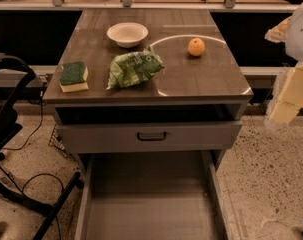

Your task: Place orange into middle drawer

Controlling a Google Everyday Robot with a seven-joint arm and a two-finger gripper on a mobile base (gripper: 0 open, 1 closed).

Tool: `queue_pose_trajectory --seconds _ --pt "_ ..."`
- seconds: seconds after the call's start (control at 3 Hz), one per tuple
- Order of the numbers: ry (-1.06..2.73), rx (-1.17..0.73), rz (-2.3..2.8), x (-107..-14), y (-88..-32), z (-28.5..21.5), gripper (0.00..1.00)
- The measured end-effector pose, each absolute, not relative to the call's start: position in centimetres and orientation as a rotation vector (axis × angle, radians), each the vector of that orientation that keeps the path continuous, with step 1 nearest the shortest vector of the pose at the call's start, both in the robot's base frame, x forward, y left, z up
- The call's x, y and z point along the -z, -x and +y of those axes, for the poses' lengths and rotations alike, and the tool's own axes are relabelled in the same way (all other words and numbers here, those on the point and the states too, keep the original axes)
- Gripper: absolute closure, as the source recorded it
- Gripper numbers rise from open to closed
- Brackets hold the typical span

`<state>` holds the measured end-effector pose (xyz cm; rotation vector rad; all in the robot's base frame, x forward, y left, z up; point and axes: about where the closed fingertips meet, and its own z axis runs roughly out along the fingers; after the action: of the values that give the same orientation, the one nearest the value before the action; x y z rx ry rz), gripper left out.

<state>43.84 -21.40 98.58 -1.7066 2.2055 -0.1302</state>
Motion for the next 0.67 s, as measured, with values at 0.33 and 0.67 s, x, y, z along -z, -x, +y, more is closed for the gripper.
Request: queue_pose_trajectory --seconds 0.33,0.67 --pt "1.707 0.13 2.205 -98.6 -43.8 -21.4 0.0" --pt "1.639 0.118 2.181 -98.4 -45.3 -21.5 0.0"
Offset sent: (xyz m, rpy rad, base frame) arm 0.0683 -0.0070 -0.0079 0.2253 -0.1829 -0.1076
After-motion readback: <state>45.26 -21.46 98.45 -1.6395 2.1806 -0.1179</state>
